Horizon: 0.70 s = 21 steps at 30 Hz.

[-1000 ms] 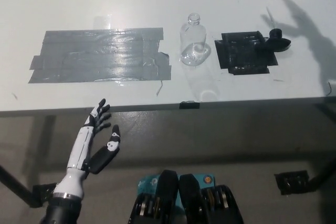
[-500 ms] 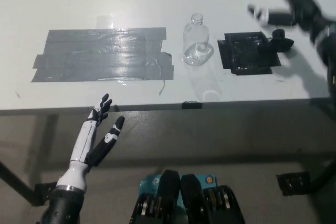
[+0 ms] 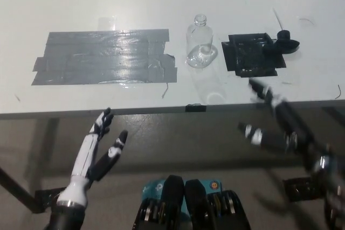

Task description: The robot grabs the black lid of the spray bottle on the desk and places it on the black area of the desk

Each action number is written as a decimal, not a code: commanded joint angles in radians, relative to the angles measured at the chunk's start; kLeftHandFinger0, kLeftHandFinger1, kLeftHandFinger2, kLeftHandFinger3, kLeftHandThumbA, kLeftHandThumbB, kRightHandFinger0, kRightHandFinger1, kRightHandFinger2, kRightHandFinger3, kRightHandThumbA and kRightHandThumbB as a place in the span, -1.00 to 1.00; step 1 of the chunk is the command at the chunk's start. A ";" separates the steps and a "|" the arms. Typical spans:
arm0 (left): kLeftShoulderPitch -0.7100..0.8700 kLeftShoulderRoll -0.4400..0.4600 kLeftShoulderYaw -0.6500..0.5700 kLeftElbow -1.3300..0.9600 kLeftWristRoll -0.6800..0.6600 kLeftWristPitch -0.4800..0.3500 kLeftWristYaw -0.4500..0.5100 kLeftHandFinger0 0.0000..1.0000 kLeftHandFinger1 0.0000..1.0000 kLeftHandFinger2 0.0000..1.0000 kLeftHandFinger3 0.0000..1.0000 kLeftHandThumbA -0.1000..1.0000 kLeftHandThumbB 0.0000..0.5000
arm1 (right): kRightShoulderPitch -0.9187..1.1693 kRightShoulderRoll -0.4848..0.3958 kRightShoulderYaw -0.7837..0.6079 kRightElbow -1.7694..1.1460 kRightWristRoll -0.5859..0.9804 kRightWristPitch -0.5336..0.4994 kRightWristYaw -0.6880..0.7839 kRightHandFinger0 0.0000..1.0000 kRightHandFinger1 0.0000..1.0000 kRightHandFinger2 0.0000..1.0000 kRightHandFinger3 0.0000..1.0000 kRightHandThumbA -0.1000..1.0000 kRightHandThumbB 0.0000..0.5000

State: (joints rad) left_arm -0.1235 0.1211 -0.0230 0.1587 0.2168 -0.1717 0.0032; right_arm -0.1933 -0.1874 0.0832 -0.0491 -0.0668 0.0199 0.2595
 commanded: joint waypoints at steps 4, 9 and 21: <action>0.153 0.002 -0.033 -0.073 -0.009 -0.057 -0.010 1.00 1.00 1.00 1.00 0.33 -0.65 | 0.199 0.049 0.011 -0.033 -0.004 -0.182 -0.040 1.00 1.00 1.00 1.00 0.42 0.64; 0.178 -0.011 -0.043 -0.079 0.000 -0.049 0.003 1.00 1.00 1.00 1.00 0.32 -0.59 | 0.210 0.036 0.015 -0.012 -0.017 -0.192 -0.035 1.00 1.00 1.00 1.00 0.35 0.60; 0.183 -0.012 -0.041 -0.097 -0.012 -0.032 -0.003 1.00 1.00 1.00 1.00 0.15 -0.60 | 0.204 0.035 0.019 -0.005 -0.031 -0.171 -0.038 1.00 1.00 1.00 1.00 0.26 0.45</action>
State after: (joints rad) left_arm 0.0634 0.1060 -0.0627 0.1026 0.2173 -0.1845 0.0033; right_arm 0.0326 -0.1486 0.0975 -0.0495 -0.0915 -0.1060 0.2387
